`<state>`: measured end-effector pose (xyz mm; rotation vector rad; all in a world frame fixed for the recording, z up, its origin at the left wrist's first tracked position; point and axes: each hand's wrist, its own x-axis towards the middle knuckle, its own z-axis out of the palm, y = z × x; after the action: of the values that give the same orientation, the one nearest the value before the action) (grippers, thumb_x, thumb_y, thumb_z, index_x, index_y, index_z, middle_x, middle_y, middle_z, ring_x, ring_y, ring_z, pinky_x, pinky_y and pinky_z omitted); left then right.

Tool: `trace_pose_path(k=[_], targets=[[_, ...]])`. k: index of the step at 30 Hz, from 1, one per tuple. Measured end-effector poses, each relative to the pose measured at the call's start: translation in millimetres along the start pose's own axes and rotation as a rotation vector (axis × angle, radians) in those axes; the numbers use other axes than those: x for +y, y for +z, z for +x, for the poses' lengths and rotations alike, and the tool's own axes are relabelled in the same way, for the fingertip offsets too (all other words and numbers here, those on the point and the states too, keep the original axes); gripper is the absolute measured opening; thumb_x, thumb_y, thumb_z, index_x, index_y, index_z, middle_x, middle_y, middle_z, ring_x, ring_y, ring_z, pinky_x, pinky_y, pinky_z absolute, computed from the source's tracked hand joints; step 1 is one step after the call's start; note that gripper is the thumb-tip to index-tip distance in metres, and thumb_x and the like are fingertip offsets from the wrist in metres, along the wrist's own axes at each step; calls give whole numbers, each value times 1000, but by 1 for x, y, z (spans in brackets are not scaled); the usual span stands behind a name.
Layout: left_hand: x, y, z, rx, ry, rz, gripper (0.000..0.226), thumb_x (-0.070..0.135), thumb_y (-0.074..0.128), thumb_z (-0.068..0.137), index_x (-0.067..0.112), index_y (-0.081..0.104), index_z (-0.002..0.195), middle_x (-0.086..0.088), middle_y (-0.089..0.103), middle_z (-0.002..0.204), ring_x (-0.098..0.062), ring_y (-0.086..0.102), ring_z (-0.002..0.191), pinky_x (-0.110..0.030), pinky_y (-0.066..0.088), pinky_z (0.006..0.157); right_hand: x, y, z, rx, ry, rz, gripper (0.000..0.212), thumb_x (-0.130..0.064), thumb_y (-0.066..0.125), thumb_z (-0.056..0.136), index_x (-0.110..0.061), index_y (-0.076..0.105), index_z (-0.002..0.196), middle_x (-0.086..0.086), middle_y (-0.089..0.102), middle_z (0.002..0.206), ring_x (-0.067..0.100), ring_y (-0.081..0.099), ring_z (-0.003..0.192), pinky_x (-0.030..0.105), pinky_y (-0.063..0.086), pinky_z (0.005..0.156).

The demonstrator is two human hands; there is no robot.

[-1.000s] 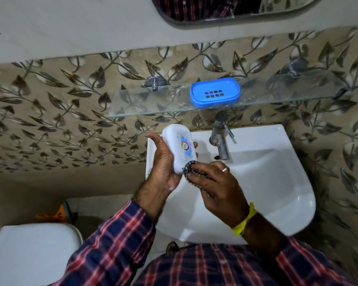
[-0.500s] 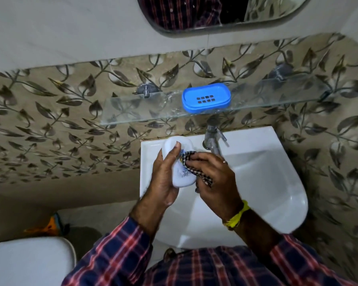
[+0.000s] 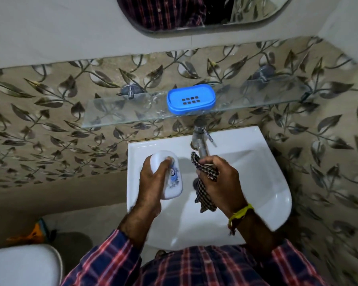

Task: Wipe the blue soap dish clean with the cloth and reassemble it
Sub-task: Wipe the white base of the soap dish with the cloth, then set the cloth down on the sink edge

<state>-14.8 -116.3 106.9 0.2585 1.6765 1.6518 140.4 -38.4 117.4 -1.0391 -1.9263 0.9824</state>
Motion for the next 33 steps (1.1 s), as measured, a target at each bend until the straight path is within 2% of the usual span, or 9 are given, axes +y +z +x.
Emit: trace_pose_path(k=[5, 10, 16, 19, 22, 24, 28, 30, 33], targets=[[-16, -10, -2, 44, -44, -22, 19, 32, 74, 88, 25, 69, 105, 6, 76, 84, -6, 74, 72, -26, 55, 52, 28, -18, -5, 96, 211, 100, 23, -3, 80, 74, -21, 69, 83, -1, 69, 89, 6, 67, 84, 21, 55, 79], [-13, -22, 1, 65, -54, -69, 22, 30, 72, 90, 19, 67, 109, -2, 75, 93, -15, 74, 80, -28, 56, 57, 35, -2, 1, 134, 495, 292, 20, -5, 77, 79, -20, 65, 80, 1, 71, 82, 22, 69, 81, 36, 59, 73], [-7, -64, -1, 212, -31, -110, 18, 28, 74, 89, 24, 68, 105, 6, 77, 82, -7, 74, 72, -24, 55, 51, 3, 43, 19, 11, 306, -76, 14, -19, 76, 80, -21, 64, 87, 1, 70, 85, 15, 62, 78, 23, 41, 66], [-3, -79, 5, 240, 12, -105, 25, 26, 74, 90, 18, 62, 110, 0, 73, 90, -3, 72, 69, -21, 54, 52, -19, 84, 39, -25, 222, -145, 14, -19, 73, 81, -13, 67, 92, 9, 72, 93, 21, 62, 81, 28, 46, 71], [8, -85, 20, 240, 48, -72, 29, 26, 72, 91, 17, 53, 112, -4, 69, 99, -9, 71, 78, -26, 57, 62, -28, 130, 71, -66, 307, -55, 21, -18, 73, 82, -7, 67, 99, 16, 72, 103, 32, 67, 96, 42, 54, 85], [16, -86, 32, 225, 40, -93, 26, 24, 70, 93, 17, 53, 111, -10, 69, 104, -18, 68, 85, -32, 58, 72, -28, 157, 94, -74, 382, 61, 25, -17, 75, 82, -3, 67, 101, 19, 72, 105, 31, 68, 97, 45, 55, 88], [24, -95, 48, 281, 59, -124, 3, 21, 63, 97, 19, 64, 99, -1, 71, 85, -8, 68, 67, -22, 54, 58, -6, 190, 122, 15, 456, 315, 28, -3, 73, 83, 14, 62, 102, 22, 67, 96, 10, 64, 71, 28, 55, 72], [21, -100, 52, 317, 52, -154, 10, 19, 57, 99, 17, 67, 97, -1, 71, 84, -7, 67, 67, -23, 55, 61, 16, 192, 122, 44, 516, 255, 27, -3, 72, 83, 13, 62, 103, 25, 68, 100, 18, 63, 78, 29, 51, 77], [10, -103, 55, 283, -157, -213, 29, 28, 53, 101, 8, 68, 116, -13, 72, 106, -22, 67, 88, -37, 57, 79, 48, 185, 113, -17, 547, -21, 32, -8, 72, 83, 6, 64, 110, 24, 67, 116, 33, 64, 105, 42, 51, 96]])
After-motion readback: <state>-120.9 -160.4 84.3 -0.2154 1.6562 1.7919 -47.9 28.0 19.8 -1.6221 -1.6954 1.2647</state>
